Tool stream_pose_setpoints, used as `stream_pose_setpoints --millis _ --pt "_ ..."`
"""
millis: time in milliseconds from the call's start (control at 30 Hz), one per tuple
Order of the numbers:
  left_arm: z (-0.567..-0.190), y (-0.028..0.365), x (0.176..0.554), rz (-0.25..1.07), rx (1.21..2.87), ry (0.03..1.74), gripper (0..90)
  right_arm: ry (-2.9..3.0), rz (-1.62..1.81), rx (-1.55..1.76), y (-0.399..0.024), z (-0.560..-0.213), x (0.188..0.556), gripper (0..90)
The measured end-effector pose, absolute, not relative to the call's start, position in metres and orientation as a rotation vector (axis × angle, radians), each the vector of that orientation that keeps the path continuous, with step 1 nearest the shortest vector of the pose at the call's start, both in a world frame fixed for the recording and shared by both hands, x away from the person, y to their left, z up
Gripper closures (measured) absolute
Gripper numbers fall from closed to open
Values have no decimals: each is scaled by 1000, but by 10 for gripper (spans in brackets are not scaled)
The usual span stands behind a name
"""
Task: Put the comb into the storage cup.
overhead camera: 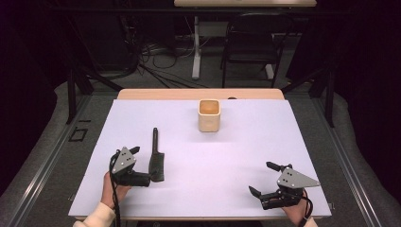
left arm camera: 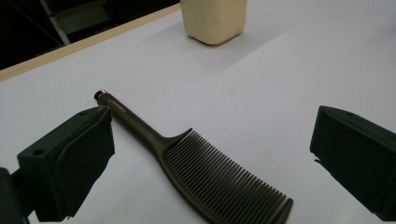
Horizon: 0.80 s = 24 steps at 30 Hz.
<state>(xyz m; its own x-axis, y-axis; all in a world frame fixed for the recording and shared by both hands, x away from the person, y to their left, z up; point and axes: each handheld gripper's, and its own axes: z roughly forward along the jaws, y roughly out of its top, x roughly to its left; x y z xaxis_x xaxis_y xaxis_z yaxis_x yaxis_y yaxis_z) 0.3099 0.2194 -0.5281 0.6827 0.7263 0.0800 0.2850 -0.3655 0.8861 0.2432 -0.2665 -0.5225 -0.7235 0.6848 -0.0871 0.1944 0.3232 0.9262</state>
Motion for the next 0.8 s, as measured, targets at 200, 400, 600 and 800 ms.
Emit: stream_pose_setpoints --millis 200,400,600,800 --pt "-529 215 322 581 1967 785 0 2124 1389 774 -267 -522 243 0" --pt "-529 212 333 575 1976 794 0 2124 1386 779 -267 -522 243 0" --pt "-529 207 343 573 1999 794 0 2124 1386 780 -267 -522 243 0" --pt "-530 203 354 573 2007 811 0 2127 1388 782 -267 -523 243 0"
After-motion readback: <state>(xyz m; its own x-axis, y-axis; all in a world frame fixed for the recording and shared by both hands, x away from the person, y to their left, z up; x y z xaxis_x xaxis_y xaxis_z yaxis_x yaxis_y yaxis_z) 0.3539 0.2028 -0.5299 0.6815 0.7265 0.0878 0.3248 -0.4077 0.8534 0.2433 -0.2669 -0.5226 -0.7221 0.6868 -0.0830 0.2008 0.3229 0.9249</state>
